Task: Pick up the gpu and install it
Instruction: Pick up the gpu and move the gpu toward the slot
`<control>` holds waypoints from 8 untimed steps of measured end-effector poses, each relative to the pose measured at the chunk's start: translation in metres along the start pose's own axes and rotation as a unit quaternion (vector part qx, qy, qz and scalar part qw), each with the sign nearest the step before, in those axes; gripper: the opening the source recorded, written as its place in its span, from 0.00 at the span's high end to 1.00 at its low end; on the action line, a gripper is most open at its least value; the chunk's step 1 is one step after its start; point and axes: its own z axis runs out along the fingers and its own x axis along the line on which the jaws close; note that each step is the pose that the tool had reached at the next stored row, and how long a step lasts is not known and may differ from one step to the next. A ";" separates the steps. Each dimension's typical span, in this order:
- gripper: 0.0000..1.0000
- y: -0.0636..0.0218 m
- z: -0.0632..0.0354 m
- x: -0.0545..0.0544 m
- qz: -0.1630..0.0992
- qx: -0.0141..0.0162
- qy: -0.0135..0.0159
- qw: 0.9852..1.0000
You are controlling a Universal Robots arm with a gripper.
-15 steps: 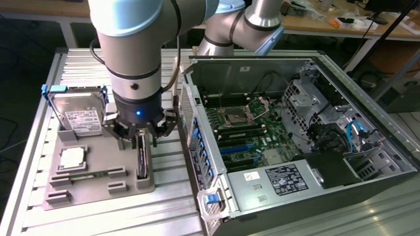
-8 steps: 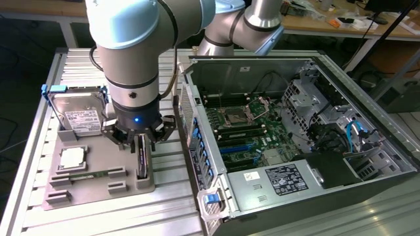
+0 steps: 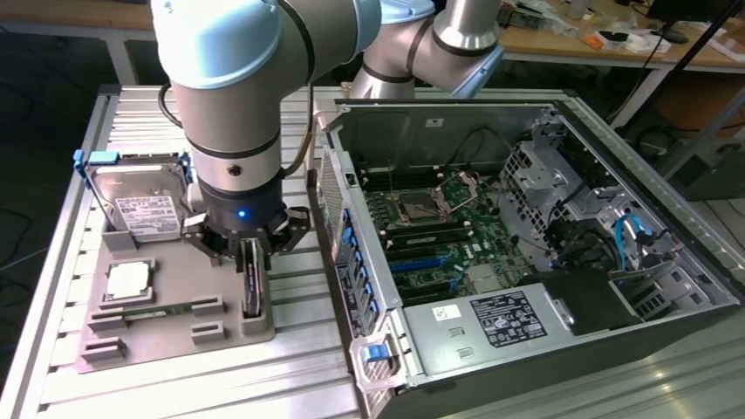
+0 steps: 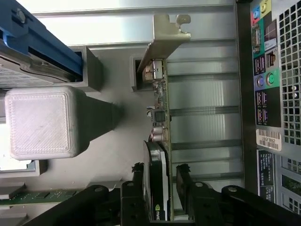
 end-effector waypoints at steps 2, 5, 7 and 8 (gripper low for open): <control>0.66 0.0000 0.0000 0.000 0.000 0.000 0.000 1.000; 0.73 0.0000 0.0000 0.000 0.000 0.000 0.000 1.000; 0.73 0.0000 0.0000 0.000 0.000 0.000 0.000 1.000; 0.73 0.0000 0.0000 0.000 0.000 0.000 0.000 1.000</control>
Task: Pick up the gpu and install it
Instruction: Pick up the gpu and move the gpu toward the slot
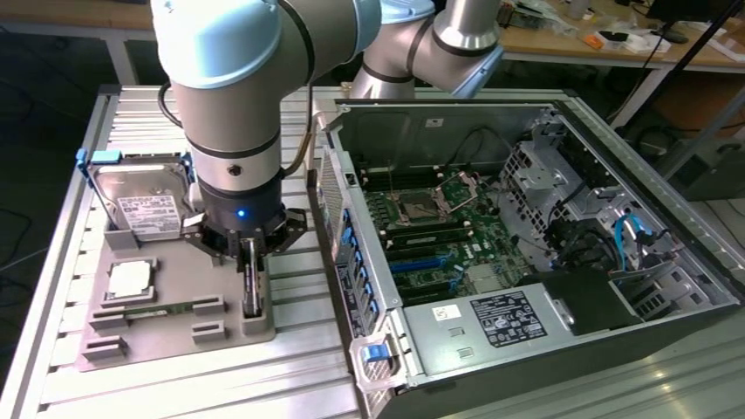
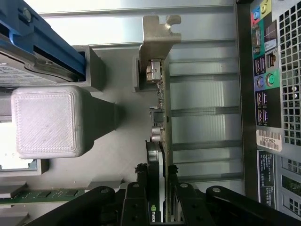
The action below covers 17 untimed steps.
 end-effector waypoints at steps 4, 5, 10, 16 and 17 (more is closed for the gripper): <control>0.73 0.0000 0.0000 0.000 0.000 0.000 0.000 1.000; 0.73 0.0000 0.0000 0.000 0.000 0.000 0.000 1.000; 0.73 0.0000 0.0000 0.000 0.000 0.000 0.000 1.000; 0.73 0.0004 -0.0092 0.000 0.000 0.000 0.000 1.000; 0.73 0.0005 -0.0111 0.000 0.000 0.000 0.000 1.000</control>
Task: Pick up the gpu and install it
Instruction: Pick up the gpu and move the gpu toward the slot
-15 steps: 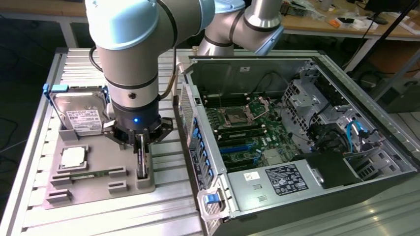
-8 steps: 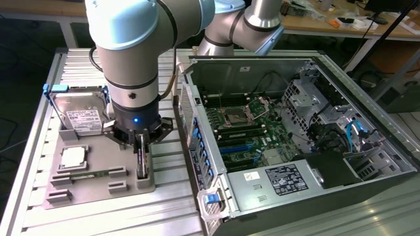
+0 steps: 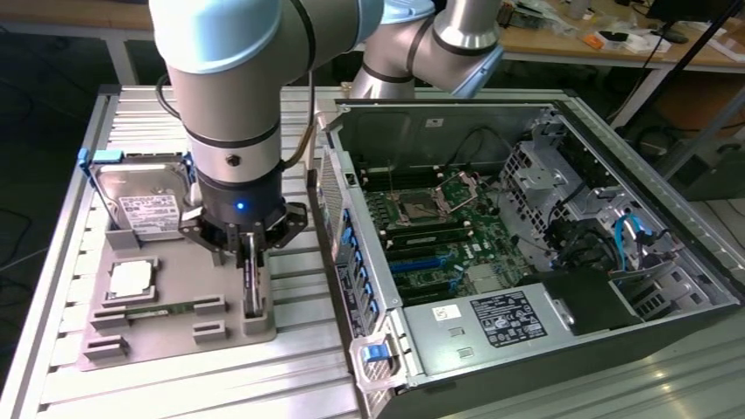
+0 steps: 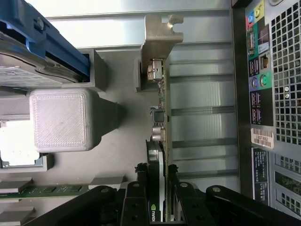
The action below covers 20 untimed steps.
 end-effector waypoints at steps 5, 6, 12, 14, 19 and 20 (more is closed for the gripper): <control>0.73 0.0003 -0.0074 0.000 0.000 0.000 0.000 1.000; 0.73 0.0004 -0.0091 0.000 0.000 0.000 0.000 1.000; 0.73 0.0008 -0.0192 0.000 0.000 0.001 0.000 1.000; 0.73 0.0009 -0.0201 0.000 0.000 0.001 0.000 1.000; 0.73 0.0010 -0.0227 -0.001 0.000 0.002 0.000 1.000; 0.73 0.0010 -0.0228 -0.001 0.000 0.002 0.000 1.000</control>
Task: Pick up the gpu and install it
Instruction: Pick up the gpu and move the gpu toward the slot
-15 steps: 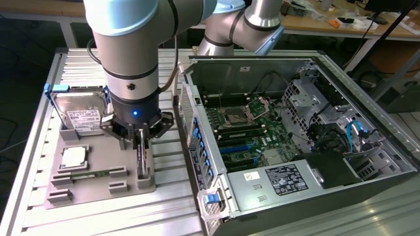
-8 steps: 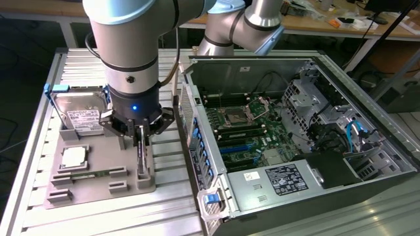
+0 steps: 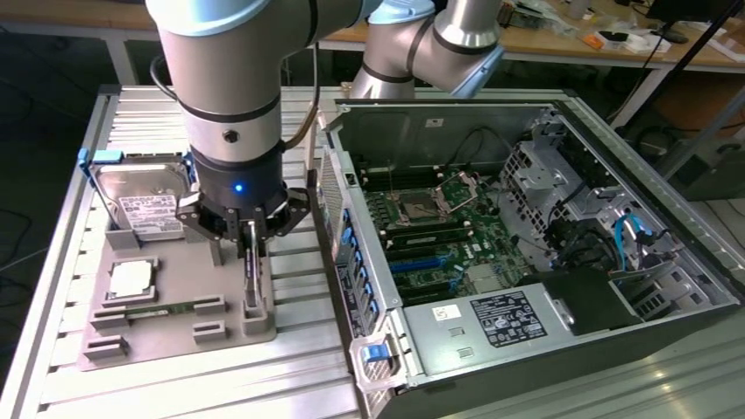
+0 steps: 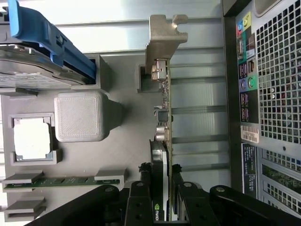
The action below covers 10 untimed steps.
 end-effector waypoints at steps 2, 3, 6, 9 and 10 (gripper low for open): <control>0.73 0.0000 -0.0007 0.000 0.000 0.000 0.000 1.000; 0.73 0.0000 -0.0008 0.000 0.000 0.000 0.000 1.000; 0.73 0.0000 -0.0017 0.000 0.000 0.001 0.000 1.000; 0.73 0.0001 -0.0024 0.000 0.000 0.001 0.000 1.000; 0.73 0.0001 -0.0024 0.000 0.000 0.001 0.000 1.000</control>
